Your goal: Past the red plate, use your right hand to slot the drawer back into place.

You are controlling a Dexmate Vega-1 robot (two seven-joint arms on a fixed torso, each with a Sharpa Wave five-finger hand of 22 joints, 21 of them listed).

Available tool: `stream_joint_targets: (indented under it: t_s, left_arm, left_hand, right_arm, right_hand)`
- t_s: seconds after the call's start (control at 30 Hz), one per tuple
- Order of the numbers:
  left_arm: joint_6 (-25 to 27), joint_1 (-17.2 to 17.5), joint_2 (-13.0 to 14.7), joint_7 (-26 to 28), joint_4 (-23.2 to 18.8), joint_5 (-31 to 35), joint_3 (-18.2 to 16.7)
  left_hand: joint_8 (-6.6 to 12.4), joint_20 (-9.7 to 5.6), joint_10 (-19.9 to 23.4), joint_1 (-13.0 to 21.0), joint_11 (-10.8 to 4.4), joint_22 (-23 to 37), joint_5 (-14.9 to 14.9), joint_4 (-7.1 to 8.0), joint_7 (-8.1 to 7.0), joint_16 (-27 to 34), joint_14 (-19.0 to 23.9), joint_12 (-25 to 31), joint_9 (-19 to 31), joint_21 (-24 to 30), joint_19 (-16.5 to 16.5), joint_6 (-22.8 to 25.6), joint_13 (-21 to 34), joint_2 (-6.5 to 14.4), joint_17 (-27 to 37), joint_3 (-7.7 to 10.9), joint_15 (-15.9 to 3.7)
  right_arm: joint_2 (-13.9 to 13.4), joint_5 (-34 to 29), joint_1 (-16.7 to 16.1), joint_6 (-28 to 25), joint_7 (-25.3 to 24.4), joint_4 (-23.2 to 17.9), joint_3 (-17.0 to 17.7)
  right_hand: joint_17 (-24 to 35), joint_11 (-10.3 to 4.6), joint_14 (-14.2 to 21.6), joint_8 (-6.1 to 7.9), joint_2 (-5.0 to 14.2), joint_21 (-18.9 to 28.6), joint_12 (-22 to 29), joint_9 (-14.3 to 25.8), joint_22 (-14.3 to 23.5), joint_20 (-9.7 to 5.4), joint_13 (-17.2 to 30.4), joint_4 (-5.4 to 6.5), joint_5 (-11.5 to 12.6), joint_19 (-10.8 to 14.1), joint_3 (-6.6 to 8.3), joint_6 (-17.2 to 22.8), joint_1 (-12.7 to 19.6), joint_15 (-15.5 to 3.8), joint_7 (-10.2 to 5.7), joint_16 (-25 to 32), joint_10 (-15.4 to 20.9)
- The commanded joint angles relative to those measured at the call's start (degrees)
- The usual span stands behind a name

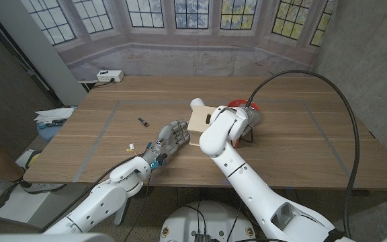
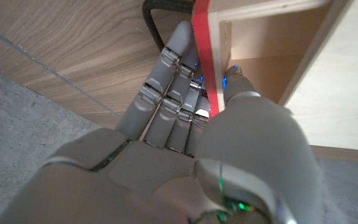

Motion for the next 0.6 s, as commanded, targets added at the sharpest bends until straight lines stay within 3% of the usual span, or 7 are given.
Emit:
stream_joint_targets:
  t_s: [0.03,0.27,0.6]
  left_arm:
    - [1.01,-0.71,-0.26,-0.71,0.57,-0.08,0.14]
    - [1.13,-0.82,-0.18,-0.93,0.68,0.09,0.04]
    - [1.14,-0.95,-0.33,-1.07,0.83,0.36,0.09]
  left_hand:
    - [-0.01,-0.13,0.01,-0.06,0.13,0.2,0.18,0.27,0.06,-0.09,0.18,-0.16,0.2,0.2,-0.07,0.03,0.16,0.31,0.2,0.24,0.4]
    - [-0.16,-0.29,-0.34,-0.06,0.15,0.2,0.2,0.27,-0.05,-0.13,0.1,-0.32,0.19,0.19,-0.03,-0.46,0.15,0.35,0.17,0.42,0.27]
    - [-0.11,-0.34,-0.39,-0.07,0.16,0.2,0.22,0.28,-0.11,-0.14,0.11,-0.35,0.18,0.17,-0.03,-0.51,0.13,0.36,0.14,0.62,0.3]
  right_arm:
    - [0.66,-2.42,-0.67,1.63,2.1,-1.6,1.04]
    - [1.06,-3.29,-1.22,2.69,2.55,-2.56,1.42]
    - [1.28,-3.07,-1.72,3.83,3.76,-4.0,1.64]
  right_hand:
    - [0.42,0.52,-0.86,-0.18,2.17,-0.36,-1.0,-0.12,0.0,0.53,-0.42,0.67,0.11,-0.39,-0.26,-1.05,0.33,-0.11,0.16,-0.48,-1.08]
    - [0.88,1.88,-3.68,-0.41,1.79,-1.42,-3.64,-0.4,-0.08,1.87,-1.72,0.53,0.26,-2.01,-0.8,-3.4,-1.29,1.54,0.96,-1.64,-4.55]
    - [1.24,2.82,-5.7,-0.55,1.16,-2.26,-5.49,-0.57,-0.12,2.67,-2.46,0.3,0.22,-3.15,-1.36,-5.62,-2.35,2.5,1.51,-2.25,-6.59]
